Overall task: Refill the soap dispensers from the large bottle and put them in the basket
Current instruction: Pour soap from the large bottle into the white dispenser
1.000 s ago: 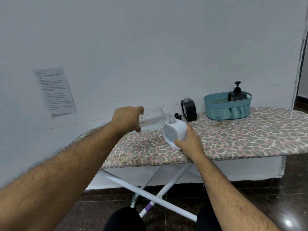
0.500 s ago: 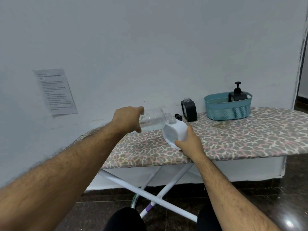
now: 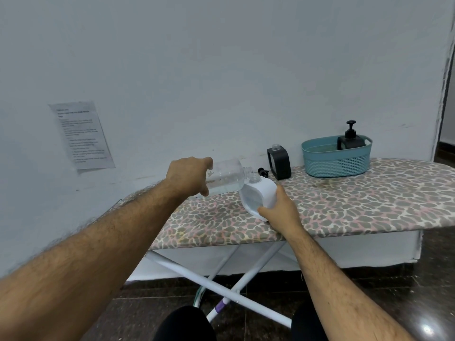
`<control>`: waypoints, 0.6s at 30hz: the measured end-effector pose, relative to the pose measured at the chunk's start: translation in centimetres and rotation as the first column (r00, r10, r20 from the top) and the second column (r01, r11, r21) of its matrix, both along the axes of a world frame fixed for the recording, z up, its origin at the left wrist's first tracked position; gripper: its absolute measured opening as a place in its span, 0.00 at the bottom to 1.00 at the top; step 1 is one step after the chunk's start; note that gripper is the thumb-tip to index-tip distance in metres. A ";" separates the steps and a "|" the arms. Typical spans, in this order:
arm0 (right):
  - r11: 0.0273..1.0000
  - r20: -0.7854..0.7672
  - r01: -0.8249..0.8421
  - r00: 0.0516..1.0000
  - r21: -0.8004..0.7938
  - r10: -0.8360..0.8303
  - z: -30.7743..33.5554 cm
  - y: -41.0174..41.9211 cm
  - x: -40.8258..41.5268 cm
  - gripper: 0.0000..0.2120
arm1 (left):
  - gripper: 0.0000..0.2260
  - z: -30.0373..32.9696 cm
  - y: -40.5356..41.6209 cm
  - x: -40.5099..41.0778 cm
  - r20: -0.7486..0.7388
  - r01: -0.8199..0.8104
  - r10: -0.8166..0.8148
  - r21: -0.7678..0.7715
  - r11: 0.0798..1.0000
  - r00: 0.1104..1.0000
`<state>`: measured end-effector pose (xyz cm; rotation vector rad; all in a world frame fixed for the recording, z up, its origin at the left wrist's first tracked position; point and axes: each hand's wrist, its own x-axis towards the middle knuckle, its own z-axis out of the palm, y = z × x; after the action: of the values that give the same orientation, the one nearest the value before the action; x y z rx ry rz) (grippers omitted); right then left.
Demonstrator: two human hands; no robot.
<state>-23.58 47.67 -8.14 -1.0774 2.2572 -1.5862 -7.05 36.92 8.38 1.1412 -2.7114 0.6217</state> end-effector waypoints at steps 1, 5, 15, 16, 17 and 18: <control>1.000 0.001 -0.001 1.000 -0.002 0.001 0.0 0.0 0.0 0.35 | 0.31 0.0 0.0 0.0 -0.002 0.001 -0.001 -0.001 1.000 1.000; 1.000 -0.005 0.002 1.000 0.004 -0.002 -0.1 0.0 -0.1 0.35 | 0.31 -0.1 -0.2 0.0 -0.001 0.003 -0.003 -0.005 1.000 1.000; 1.000 -0.015 0.004 1.000 0.008 -0.004 -0.1 0.0 -0.1 0.35 | 0.31 -0.1 0.1 -0.1 0.001 -0.002 0.002 -0.004 1.000 1.000; 1.000 -0.013 0.003 1.000 0.005 -0.003 -0.1 0.0 -0.1 0.35 | 0.31 -0.1 0.1 -0.1 0.002 -0.003 0.003 -0.004 1.000 1.000; 1.000 -0.011 0.002 1.000 0.003 -0.002 -0.1 0.0 -0.1 0.35 | 0.31 0.0 0.1 -0.1 0.003 -0.003 0.003 -0.005 1.000 1.000; 1.000 -0.010 0.002 1.000 0.001 -0.002 -0.1 0.0 -0.1 0.36 | 0.31 0.0 0.1 -0.1 0.003 -0.002 0.002 -0.007 1.000 1.000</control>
<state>-23.66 47.71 -8.25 -1.0856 2.2662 -1.5843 -7.15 37.02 8.38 1.1425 -2.7085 0.6334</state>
